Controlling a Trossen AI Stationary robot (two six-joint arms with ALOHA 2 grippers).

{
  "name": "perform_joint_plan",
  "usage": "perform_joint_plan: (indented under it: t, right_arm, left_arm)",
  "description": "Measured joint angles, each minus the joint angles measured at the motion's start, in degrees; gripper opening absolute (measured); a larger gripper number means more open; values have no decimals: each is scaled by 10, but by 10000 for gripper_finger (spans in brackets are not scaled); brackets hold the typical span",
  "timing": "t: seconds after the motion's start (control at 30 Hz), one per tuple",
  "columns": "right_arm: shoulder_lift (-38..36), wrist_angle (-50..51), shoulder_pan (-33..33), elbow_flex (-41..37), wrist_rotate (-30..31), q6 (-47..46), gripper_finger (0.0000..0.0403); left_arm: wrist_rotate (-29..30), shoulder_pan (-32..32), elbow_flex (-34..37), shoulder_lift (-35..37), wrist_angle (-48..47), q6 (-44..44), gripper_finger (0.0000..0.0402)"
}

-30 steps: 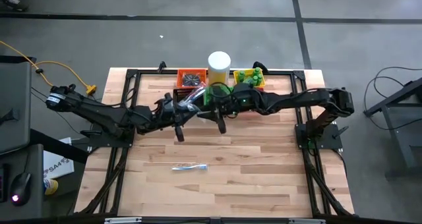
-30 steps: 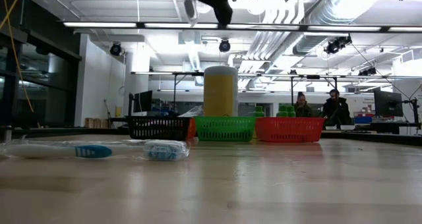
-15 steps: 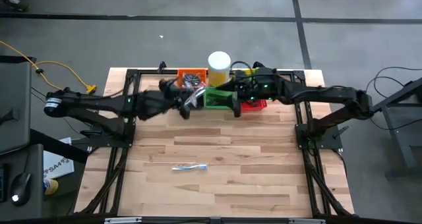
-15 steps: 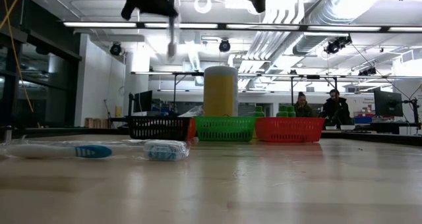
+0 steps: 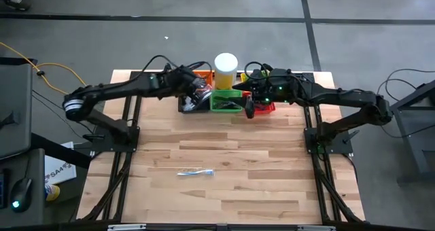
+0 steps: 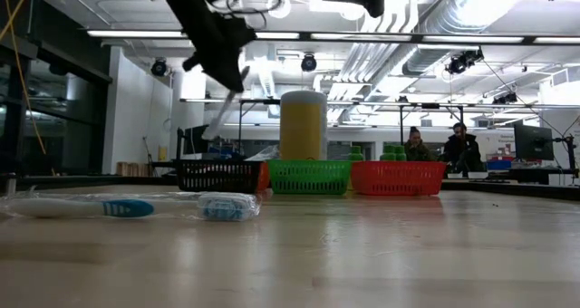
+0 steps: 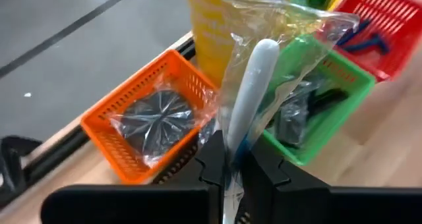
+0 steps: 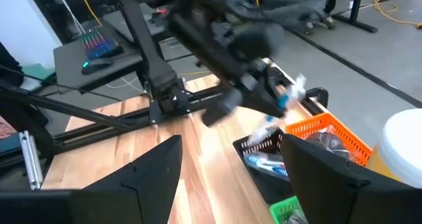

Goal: Pick & Place Travel size toiletries
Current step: Put the blue toothbrush into the black bin

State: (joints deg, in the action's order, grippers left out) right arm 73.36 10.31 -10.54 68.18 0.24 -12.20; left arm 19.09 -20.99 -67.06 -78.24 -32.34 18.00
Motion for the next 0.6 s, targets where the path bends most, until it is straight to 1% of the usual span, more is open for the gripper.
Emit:
perform_joint_plan:
  t: [0.13, 0.33, 0.6]
  right_arm:
    - [0, 0, 0, 0, -1, 0, 251]
    - [0, 6, 0, 0, -1, -2, 251]
    - [0, 26, 0, 0, -1, -2, 251]
  left_arm:
    - [-7, -16, -25, -49, -17, -36, 27]
    - [-7, -23, -56, -113, -72, -30, 28]
    - [-15, -23, -60, -163, -72, -20, 30]
